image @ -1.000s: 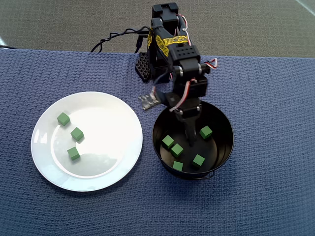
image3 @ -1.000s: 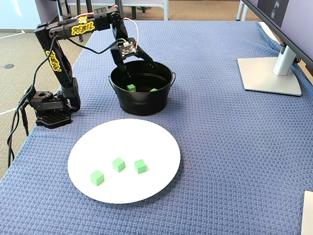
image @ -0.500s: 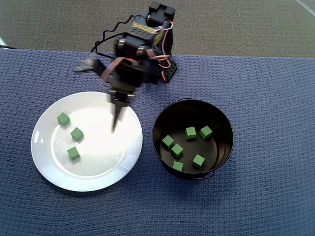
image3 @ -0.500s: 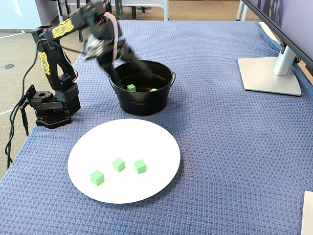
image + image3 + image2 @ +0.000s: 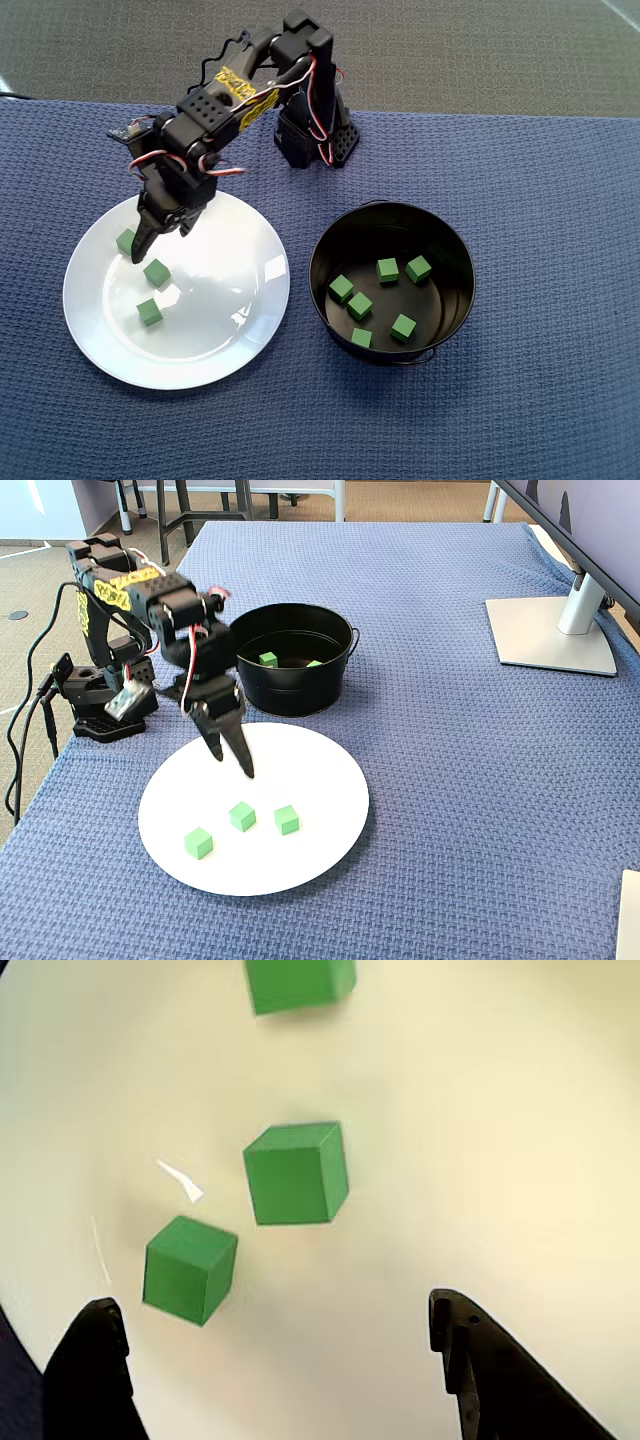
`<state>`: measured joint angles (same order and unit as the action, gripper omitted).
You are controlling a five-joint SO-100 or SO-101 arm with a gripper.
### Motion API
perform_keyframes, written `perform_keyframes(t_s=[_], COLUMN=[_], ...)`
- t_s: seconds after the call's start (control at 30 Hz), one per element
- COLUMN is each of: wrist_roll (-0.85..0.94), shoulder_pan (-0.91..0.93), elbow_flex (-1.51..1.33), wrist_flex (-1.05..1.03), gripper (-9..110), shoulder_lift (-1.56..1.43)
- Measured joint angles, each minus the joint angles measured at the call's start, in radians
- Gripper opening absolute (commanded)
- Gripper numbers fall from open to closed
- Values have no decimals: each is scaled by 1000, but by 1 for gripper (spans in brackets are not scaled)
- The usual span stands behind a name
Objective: Pick up the green cubes from the white plate and place them in the black recipient
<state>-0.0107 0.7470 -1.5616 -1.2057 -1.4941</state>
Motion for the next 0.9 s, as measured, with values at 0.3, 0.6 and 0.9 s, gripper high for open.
perform_keyframes(t_s=[0.3, 0.6, 0.9], wrist_roll=[-74, -77, 74], shoulder_pan=[35, 44, -41], elbow_flex=[169, 354, 385], wrist_flex=[-25, -91, -126], gripper=[31, 28, 28], shoulder_lift=[192, 399, 476])
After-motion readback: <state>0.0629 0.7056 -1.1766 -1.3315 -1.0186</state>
